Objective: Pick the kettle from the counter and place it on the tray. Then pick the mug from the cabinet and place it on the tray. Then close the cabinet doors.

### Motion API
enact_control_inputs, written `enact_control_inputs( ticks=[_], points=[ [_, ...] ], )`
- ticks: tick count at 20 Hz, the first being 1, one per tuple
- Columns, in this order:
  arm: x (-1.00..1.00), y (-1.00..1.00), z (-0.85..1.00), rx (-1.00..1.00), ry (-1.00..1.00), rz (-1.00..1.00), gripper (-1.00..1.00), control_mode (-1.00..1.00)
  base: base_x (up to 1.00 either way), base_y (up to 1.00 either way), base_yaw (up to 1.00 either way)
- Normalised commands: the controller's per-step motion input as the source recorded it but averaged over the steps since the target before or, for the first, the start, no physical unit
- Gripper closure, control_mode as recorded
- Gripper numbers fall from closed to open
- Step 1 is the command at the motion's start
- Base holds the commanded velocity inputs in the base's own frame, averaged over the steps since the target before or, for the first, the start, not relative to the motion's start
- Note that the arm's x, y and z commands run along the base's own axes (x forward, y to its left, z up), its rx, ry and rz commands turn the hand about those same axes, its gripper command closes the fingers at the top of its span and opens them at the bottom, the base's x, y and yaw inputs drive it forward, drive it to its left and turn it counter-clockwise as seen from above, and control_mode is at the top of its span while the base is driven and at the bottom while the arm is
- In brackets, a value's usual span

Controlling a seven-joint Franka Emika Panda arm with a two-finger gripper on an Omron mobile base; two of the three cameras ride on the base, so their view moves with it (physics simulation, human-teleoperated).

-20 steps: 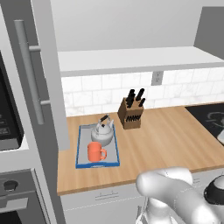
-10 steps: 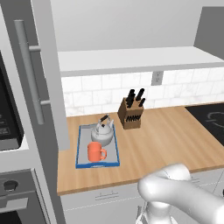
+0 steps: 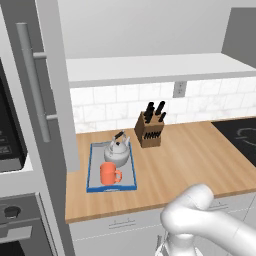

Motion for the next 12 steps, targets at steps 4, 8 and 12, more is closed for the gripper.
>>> enact_control_inputs(
  ticks=[4, 8, 12],
  points=[
    [-0.07, -0.04, 0.00, 0.00, 0.00, 0.00, 1.00, -1.00, 0.00, 0.00, 0.00],
    [-0.16, -0.39, 0.07, 0.00, -0.01, -0.11, 1.00, -1.00, 0.00, 0.00, 0.00],
    [-0.14, -0.54, 0.35, 0.01, -0.06, -0.12, 1.00, -1.00, 0.00, 0.00, 0.00]
  ],
)
